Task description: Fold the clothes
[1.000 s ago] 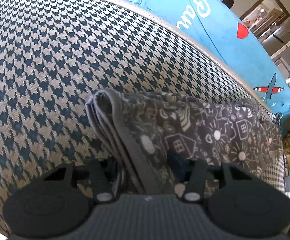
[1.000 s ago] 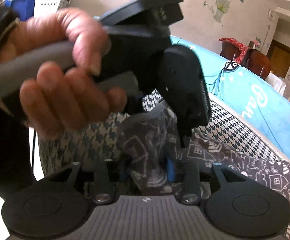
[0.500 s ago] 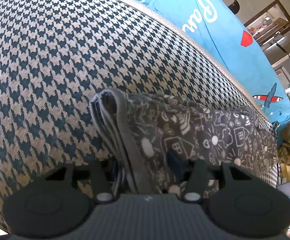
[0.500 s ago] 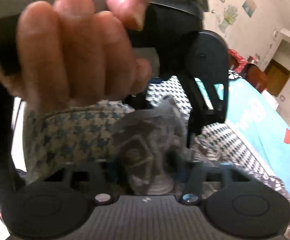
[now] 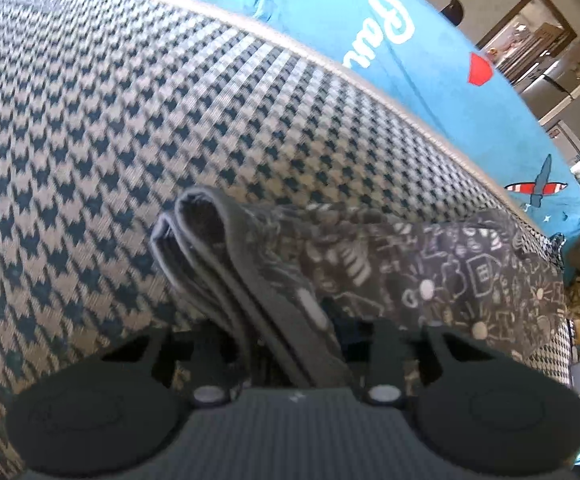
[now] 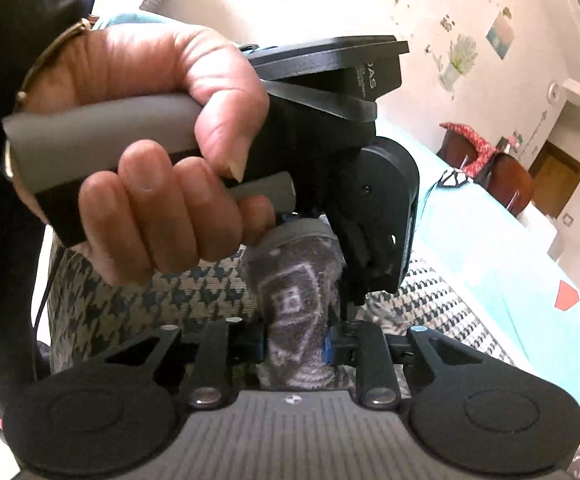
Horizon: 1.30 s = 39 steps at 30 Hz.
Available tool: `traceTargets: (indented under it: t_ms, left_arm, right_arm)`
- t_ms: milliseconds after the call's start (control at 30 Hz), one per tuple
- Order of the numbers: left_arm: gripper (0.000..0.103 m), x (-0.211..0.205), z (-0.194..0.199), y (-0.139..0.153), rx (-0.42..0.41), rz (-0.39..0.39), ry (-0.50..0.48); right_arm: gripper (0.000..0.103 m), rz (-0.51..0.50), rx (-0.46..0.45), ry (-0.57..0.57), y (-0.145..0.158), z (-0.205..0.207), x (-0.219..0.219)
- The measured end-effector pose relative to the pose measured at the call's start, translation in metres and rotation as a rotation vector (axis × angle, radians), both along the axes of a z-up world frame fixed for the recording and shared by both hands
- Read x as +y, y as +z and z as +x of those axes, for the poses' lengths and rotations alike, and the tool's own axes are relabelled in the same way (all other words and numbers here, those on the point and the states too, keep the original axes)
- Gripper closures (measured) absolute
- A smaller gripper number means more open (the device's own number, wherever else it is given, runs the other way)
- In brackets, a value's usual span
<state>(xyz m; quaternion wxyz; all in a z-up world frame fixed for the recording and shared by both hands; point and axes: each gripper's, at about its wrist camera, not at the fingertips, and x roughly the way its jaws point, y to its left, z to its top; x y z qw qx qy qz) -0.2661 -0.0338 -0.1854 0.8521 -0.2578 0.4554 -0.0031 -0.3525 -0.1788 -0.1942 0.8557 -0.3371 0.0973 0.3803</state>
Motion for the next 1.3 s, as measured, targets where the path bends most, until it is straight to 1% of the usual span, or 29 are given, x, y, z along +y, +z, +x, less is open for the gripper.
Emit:
traceTargets:
  t_ms: [100, 200, 333, 467, 567, 667, 767, 833, 933, 1000, 1133, 1200, 1267, 1300]
  left_arm:
    - [0.077, -0.012, 0.002, 0.010, -0.038, 0.031, 0.006]
    - [0.077, -0.025, 0.005, 0.024, -0.080, 0.038, 0.012]
    - [0.077, -0.043, 0.010, 0.053, -0.147, 0.044, 0.007]
    - [0.077, -0.062, 0.015, 0.082, -0.214, 0.049, 0.002]
    - [0.077, -0.090, 0.033, 0.100, -0.231, 0.060, -0.034]
    - [0.077, -0.127, 0.050, 0.115, -0.244, 0.077, -0.087]
    - [0.077, -0.163, 0.068, 0.130, -0.258, 0.095, -0.140]
    - [0.076, -0.188, 0.079, 0.139, -0.267, 0.107, -0.176]
    - [0.076, -0.231, 0.099, 0.140, -0.269, 0.130, -0.250]
    - [0.075, -0.257, 0.110, 0.135, -0.260, 0.134, -0.298]
    - [0.074, -0.300, 0.138, 0.115, -0.205, 0.150, -0.381]
    - [0.074, -0.320, 0.151, 0.105, -0.186, 0.162, -0.418]
    - [0.072, -0.332, 0.161, 0.096, -0.172, 0.158, -0.446]
    - [0.069, -0.337, 0.167, 0.091, -0.162, 0.152, -0.457]
  right_arm:
    - [0.080, 0.019, -0.031, -0.001, 0.002, 0.001, -0.010]
    - [0.081, 0.038, -0.062, -0.002, 0.005, 0.002, -0.019]
    - [0.081, 0.097, -0.106, -0.031, 0.026, 0.011, -0.038]
    - [0.081, 0.165, -0.161, -0.085, 0.049, 0.017, -0.060]
    - [0.081, 0.189, -0.201, -0.138, 0.062, 0.025, -0.079]
    - [0.081, 0.229, -0.215, -0.207, 0.076, 0.037, -0.104]
    - [0.081, 0.286, -0.204, -0.295, 0.089, 0.052, -0.125]
    - [0.081, 0.318, -0.196, -0.356, 0.092, 0.060, -0.143]
    - [0.081, 0.352, -0.180, -0.448, 0.092, 0.070, -0.166]
    - [0.081, 0.376, -0.144, -0.513, 0.089, 0.066, -0.167]
    - [0.081, 0.407, -0.067, -0.631, 0.080, 0.084, -0.191]
    - [0.081, 0.412, -0.048, -0.681, 0.068, 0.069, -0.222]
    - [0.081, 0.428, -0.010, -0.724, 0.065, 0.072, -0.228]
    - [0.081, 0.440, 0.012, -0.742, 0.064, 0.072, -0.231]
